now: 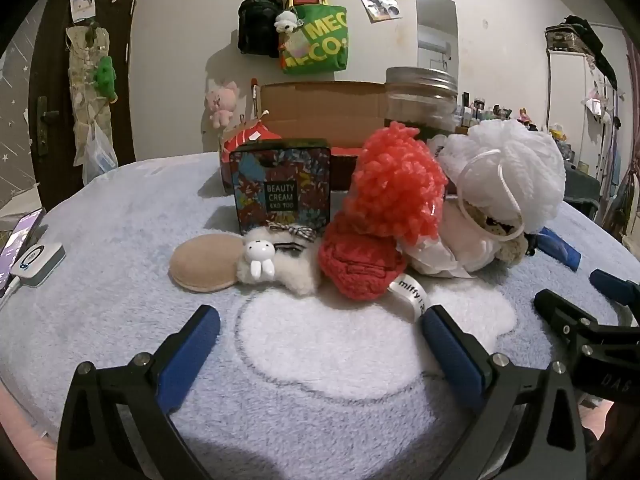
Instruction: Organize soft objects
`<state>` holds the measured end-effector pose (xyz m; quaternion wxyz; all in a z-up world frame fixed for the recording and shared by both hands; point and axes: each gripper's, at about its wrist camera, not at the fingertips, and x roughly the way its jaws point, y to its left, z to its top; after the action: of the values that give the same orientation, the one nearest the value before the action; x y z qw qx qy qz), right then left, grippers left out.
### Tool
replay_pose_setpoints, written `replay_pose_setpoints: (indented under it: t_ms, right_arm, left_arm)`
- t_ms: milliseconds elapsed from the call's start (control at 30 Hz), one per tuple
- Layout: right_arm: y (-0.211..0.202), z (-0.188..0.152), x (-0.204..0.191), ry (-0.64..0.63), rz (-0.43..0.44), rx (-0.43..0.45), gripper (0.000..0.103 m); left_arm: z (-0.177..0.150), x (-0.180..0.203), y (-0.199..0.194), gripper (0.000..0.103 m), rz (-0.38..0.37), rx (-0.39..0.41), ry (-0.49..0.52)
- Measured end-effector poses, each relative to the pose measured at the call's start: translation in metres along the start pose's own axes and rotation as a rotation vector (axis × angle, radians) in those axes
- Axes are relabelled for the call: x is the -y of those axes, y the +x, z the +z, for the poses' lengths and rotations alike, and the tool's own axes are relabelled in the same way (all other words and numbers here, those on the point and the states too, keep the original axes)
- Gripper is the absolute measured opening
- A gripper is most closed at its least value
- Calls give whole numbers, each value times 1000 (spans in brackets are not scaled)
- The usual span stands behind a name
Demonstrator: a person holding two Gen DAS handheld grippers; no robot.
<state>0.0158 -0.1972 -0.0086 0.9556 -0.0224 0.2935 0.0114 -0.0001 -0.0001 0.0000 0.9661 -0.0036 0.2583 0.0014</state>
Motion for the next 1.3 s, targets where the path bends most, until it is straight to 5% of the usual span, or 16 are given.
replay_pose_setpoints:
  t_ms: [1300]
  right_arm:
    - [-1,0,-1,-3,-2,-1,103]
  left_arm:
    - [0,0,0,103,-2,-13,-3]
